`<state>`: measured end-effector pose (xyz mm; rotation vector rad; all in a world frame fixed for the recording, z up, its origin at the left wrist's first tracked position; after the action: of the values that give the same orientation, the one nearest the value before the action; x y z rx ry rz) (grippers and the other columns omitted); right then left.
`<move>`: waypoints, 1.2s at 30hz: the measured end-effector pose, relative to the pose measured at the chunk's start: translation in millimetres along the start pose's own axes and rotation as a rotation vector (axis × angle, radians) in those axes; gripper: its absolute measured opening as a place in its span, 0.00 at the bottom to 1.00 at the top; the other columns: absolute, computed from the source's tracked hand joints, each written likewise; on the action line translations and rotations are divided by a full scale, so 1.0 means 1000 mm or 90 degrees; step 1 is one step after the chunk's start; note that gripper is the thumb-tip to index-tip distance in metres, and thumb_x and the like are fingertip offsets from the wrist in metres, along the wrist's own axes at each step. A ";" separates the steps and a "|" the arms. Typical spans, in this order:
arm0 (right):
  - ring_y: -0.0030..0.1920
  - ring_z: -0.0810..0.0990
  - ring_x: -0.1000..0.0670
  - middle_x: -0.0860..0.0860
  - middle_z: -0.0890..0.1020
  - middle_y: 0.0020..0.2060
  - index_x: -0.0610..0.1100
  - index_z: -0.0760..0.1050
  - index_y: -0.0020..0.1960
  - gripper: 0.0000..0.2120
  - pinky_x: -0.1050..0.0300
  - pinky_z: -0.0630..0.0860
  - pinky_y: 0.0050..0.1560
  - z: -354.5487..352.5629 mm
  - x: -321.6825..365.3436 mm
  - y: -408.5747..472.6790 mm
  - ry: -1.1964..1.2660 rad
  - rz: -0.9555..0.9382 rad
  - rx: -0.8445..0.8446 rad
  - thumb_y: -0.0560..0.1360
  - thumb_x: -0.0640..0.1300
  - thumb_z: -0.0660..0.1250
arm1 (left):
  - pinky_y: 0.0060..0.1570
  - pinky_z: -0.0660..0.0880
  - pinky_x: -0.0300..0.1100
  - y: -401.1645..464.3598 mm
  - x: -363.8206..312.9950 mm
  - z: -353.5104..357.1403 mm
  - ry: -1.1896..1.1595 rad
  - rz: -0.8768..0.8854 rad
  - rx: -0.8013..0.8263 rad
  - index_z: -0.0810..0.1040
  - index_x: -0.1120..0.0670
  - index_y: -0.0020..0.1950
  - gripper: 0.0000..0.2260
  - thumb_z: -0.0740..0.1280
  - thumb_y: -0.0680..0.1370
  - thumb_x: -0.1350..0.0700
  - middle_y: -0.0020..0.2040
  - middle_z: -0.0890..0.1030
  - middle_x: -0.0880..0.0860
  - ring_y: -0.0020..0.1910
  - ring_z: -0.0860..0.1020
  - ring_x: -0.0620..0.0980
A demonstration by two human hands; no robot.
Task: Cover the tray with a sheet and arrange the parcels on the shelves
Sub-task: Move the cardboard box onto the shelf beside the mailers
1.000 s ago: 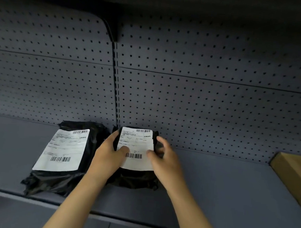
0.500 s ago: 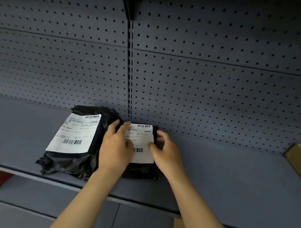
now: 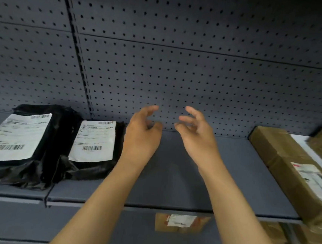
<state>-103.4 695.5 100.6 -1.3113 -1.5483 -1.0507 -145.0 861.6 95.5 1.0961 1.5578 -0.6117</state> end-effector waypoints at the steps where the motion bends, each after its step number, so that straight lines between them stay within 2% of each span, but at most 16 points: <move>1: 0.48 0.75 0.68 0.58 0.79 0.60 0.55 0.67 0.75 0.25 0.75 0.71 0.38 -0.015 -0.005 0.001 -0.006 0.002 -0.004 0.79 0.44 0.67 | 0.57 0.73 0.39 -0.005 -0.004 0.016 -0.015 -0.009 0.011 0.73 0.43 0.71 0.20 0.63 0.80 0.57 0.68 0.74 0.42 0.55 0.76 0.39; 3: 0.48 0.75 0.68 0.59 0.79 0.60 0.56 0.68 0.74 0.25 0.77 0.71 0.36 -0.051 -0.014 0.002 -0.011 0.002 -0.009 0.80 0.43 0.66 | 0.63 0.74 0.47 -0.017 -0.015 0.054 -0.039 -0.028 0.042 0.71 0.42 0.72 0.20 0.63 0.81 0.56 0.69 0.73 0.41 0.62 0.75 0.43; 4: 0.49 0.74 0.68 0.60 0.79 0.60 0.56 0.68 0.74 0.24 0.76 0.72 0.36 -0.069 -0.019 0.002 -0.016 0.001 -0.009 0.80 0.43 0.66 | 0.63 0.74 0.48 -0.022 -0.020 0.073 -0.047 -0.033 0.055 0.71 0.42 0.72 0.20 0.63 0.81 0.55 0.69 0.73 0.41 0.62 0.75 0.43; 7: 0.52 0.76 0.65 0.59 0.80 0.59 0.56 0.69 0.72 0.23 0.69 0.71 0.42 -0.130 -0.041 0.008 -0.037 0.012 -0.013 0.79 0.44 0.66 | 0.59 0.74 0.43 -0.038 -0.039 0.133 -0.078 -0.052 0.071 0.72 0.43 0.71 0.19 0.63 0.81 0.56 0.65 0.74 0.40 0.53 0.75 0.37; 11: 0.56 0.80 0.55 0.57 0.82 0.57 0.54 0.74 0.68 0.20 0.59 0.77 0.55 -0.213 -0.070 0.014 -0.059 0.019 -0.043 0.78 0.42 0.68 | 0.52 0.72 0.37 -0.057 -0.053 0.214 -0.107 -0.084 0.099 0.75 0.44 0.67 0.15 0.64 0.81 0.56 0.58 0.77 0.39 0.46 0.75 0.34; 13: 0.56 0.80 0.54 0.55 0.82 0.56 0.50 0.76 0.67 0.18 0.56 0.77 0.59 -0.256 -0.085 0.016 -0.070 0.025 -0.055 0.78 0.40 0.68 | 0.54 0.71 0.39 -0.068 -0.060 0.253 -0.108 -0.095 0.108 0.75 0.45 0.68 0.16 0.65 0.81 0.56 0.63 0.77 0.42 0.50 0.75 0.36; 15: 0.55 0.81 0.53 0.53 0.83 0.55 0.48 0.78 0.66 0.17 0.55 0.77 0.60 -0.290 -0.098 0.017 -0.071 0.029 -0.073 0.79 0.38 0.67 | 0.59 0.72 0.41 -0.079 -0.063 0.282 -0.115 -0.116 0.120 0.74 0.46 0.70 0.17 0.65 0.81 0.56 0.66 0.76 0.44 0.58 0.76 0.42; 17: 0.55 0.81 0.55 0.54 0.83 0.55 0.49 0.80 0.62 0.15 0.59 0.77 0.60 -0.322 -0.110 0.017 -0.083 0.013 -0.098 0.78 0.38 0.68 | 0.63 0.72 0.43 -0.088 -0.063 0.311 -0.120 -0.137 0.132 0.73 0.47 0.71 0.17 0.64 0.82 0.55 0.66 0.76 0.44 0.66 0.74 0.46; 20: 0.55 0.80 0.58 0.57 0.83 0.56 0.52 0.81 0.61 0.14 0.75 0.71 0.50 -0.358 -0.128 0.018 -0.137 0.005 -0.122 0.78 0.39 0.68 | 0.58 0.69 0.40 -0.097 -0.063 0.350 -0.104 -0.138 0.157 0.72 0.41 0.63 0.11 0.63 0.82 0.54 0.55 0.75 0.36 0.62 0.72 0.41; 22: 0.56 0.79 0.55 0.56 0.82 0.60 0.53 0.79 0.64 0.16 0.72 0.71 0.51 -0.376 -0.146 0.018 -0.202 0.027 -0.125 0.78 0.41 0.67 | 0.60 0.71 0.42 -0.103 -0.060 0.371 -0.076 -0.134 0.169 0.73 0.42 0.64 0.11 0.63 0.82 0.51 0.56 0.75 0.37 0.61 0.73 0.41; 25: 0.62 0.78 0.50 0.51 0.79 0.67 0.51 0.77 0.69 0.20 0.58 0.73 0.63 -0.387 -0.173 0.019 -0.242 0.088 -0.099 0.78 0.42 0.67 | 0.60 0.78 0.53 -0.111 -0.042 0.396 -0.045 -0.148 0.190 0.75 0.41 0.63 0.16 0.63 0.75 0.42 0.59 0.81 0.49 0.58 0.80 0.48; 27: 0.67 0.77 0.50 0.52 0.78 0.69 0.50 0.76 0.71 0.21 0.55 0.71 0.69 -0.387 -0.183 0.017 -0.243 0.109 -0.078 0.78 0.45 0.68 | 0.54 0.80 0.43 -0.119 -0.037 0.403 -0.033 -0.167 0.207 0.75 0.41 0.62 0.15 0.64 0.76 0.41 0.57 0.81 0.48 0.54 0.81 0.45; 29: 0.67 0.77 0.52 0.54 0.79 0.67 0.49 0.77 0.71 0.21 0.59 0.69 0.68 -0.386 -0.189 0.015 -0.240 0.116 -0.065 0.78 0.47 0.68 | 0.40 0.75 0.27 -0.124 -0.037 0.404 -0.032 -0.178 0.218 0.74 0.41 0.62 0.11 0.64 0.80 0.44 0.51 0.81 0.40 0.47 0.79 0.37; 30: 0.66 0.78 0.52 0.55 0.81 0.65 0.49 0.78 0.69 0.19 0.61 0.69 0.65 -0.385 -0.190 0.015 -0.239 0.113 -0.061 0.79 0.48 0.68 | 0.36 0.72 0.25 -0.124 -0.037 0.405 -0.041 -0.186 0.219 0.74 0.41 0.63 0.11 0.64 0.81 0.46 0.48 0.80 0.37 0.44 0.78 0.35; 32: 0.62 0.80 0.53 0.55 0.84 0.61 0.51 0.81 0.66 0.16 0.62 0.70 0.62 -0.384 -0.187 0.015 -0.249 0.093 -0.064 0.79 0.48 0.67 | 0.37 0.72 0.29 -0.125 -0.038 0.405 -0.060 -0.200 0.220 0.75 0.43 0.66 0.14 0.64 0.81 0.46 0.47 0.80 0.36 0.45 0.78 0.34; 36: 0.62 0.81 0.53 0.52 0.86 0.58 0.48 0.82 0.64 0.15 0.61 0.70 0.65 -0.389 -0.175 0.018 -0.267 0.081 -0.102 0.78 0.43 0.67 | 0.41 0.75 0.34 -0.124 -0.039 0.399 -0.094 -0.210 0.216 0.77 0.40 0.66 0.15 0.64 0.80 0.46 0.48 0.84 0.41 0.50 0.82 0.41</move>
<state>-37.0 276.3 55.2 -1.8051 -1.6779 -0.8687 -66.8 460.9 -0.6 1.0173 1.5514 -1.1894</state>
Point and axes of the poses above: each hand's wrist, its own y-axis towards the middle knuckle, its own z-axis out of the palm, x = y × z, the point moved 10 cm from there along y, towards the middle knuckle
